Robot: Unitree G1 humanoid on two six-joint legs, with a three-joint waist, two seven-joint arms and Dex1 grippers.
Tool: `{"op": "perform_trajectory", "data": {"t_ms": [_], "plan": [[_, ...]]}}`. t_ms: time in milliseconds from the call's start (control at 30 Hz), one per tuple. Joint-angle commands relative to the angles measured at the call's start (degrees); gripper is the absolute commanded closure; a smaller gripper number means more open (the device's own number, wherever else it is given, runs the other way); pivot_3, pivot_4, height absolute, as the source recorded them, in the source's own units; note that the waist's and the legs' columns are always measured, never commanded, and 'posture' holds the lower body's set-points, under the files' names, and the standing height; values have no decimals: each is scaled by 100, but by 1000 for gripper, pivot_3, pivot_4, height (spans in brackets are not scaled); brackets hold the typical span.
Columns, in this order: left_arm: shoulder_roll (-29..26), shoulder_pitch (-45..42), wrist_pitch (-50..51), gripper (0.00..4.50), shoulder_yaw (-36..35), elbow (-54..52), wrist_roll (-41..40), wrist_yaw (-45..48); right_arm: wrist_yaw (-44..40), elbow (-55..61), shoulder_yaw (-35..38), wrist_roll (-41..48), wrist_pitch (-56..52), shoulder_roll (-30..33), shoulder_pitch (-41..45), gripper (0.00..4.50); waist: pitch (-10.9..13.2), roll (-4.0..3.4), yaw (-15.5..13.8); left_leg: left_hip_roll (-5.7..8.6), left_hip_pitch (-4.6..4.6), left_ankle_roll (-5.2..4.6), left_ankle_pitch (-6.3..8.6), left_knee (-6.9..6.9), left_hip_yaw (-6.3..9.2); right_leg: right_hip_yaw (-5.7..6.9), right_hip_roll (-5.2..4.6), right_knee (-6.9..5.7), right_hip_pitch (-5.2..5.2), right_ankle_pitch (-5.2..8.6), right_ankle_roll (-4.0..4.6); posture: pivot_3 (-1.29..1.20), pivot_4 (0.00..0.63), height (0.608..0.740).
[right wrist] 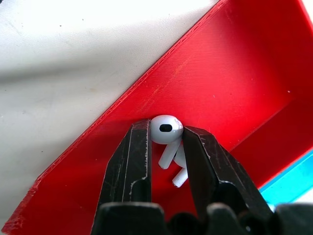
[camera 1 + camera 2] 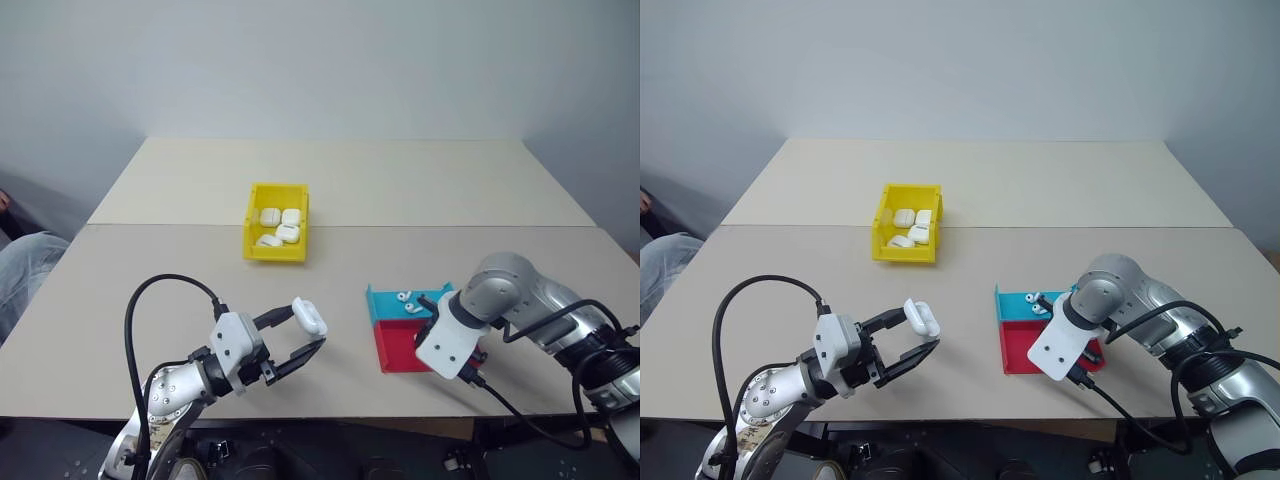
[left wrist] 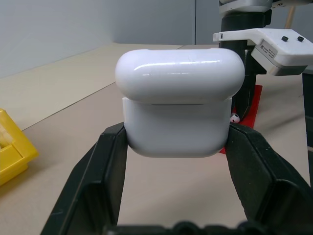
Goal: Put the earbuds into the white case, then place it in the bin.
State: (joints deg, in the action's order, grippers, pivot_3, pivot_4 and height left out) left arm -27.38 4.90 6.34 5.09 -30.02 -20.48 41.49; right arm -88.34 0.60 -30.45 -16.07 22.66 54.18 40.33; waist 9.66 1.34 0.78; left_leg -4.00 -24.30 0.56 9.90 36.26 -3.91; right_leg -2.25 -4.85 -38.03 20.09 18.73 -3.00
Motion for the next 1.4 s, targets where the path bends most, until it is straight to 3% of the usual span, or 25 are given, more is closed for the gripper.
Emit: {"op": "perform_trajectory", "data": {"t_ms": [33, 333, 467, 633, 733, 933, 1400], "plan": [[11, -149, -3, 1771, -107, -227, -195, 7, -313, 528, 521, 972, -783, 152, -71, 3330, 1, 0, -2, 0, -2, 0, 0, -1, 0, 0, 0, 0, 2, 0, 0, 0, 150, 740], [44, -786, 93, 1771, -144, -333, -665, 165, 346, 1642, 2499, 3417, -3266, 414, -382, 3330, 2, -1, -25, 1, -10, 0, 1, -8, 3, 0, -3, 4, 8, 0, 0, 0, 150, 740], [356, -1347, -54, 1771, -82, -81, -958, 307, 1529, 1750, 3543, 4270, -3821, -242, -371, 3330, 1, 0, -6, 1, -10, 0, 0, -7, 2, -1, -3, 3, 7, 0, 0, 0, 150, 740], [535, -1801, 208, 1771, 79, -25, -1308, 531, 2668, 2060, 4170, 5377, -4515, -1052, -151, 3330, 1, 0, 0, 2, -13, 0, 0, -13, 1, -5, 1, 4, 12, 0, -1, 0, 150, 740], [609, -1907, 317, 1771, 126, -61, -1647, 727, 2814, 2262, 4338, 6128, -4607, -1464, -147, 3330, 1, 0, -10, 2, -21, 0, 0, -15, 3, -2, 2, 6, 17, 0, -1, 0, 150, 740], [645, -1964, 301, 1771, 170, 39, -1802, 1063, 2600, 2398, 4375, 6788, -4376, -1886, -349, 3330, 1, 0, -9, 2, -27, 0, 0, -13, 5, 1, 2, 8, 18, 0, -2, 0, 150, 740], [747, -1917, 332, 1771, 226, -74, -1952, 1268, 2006, 2388, 3633, 6291, -3680, -2386, -797, 3330, 1, 0, -7, 1, -28, 0, 0, -14, 7, 2, 6, 9, 21, 0, -2, 0, 150, 740]]}}
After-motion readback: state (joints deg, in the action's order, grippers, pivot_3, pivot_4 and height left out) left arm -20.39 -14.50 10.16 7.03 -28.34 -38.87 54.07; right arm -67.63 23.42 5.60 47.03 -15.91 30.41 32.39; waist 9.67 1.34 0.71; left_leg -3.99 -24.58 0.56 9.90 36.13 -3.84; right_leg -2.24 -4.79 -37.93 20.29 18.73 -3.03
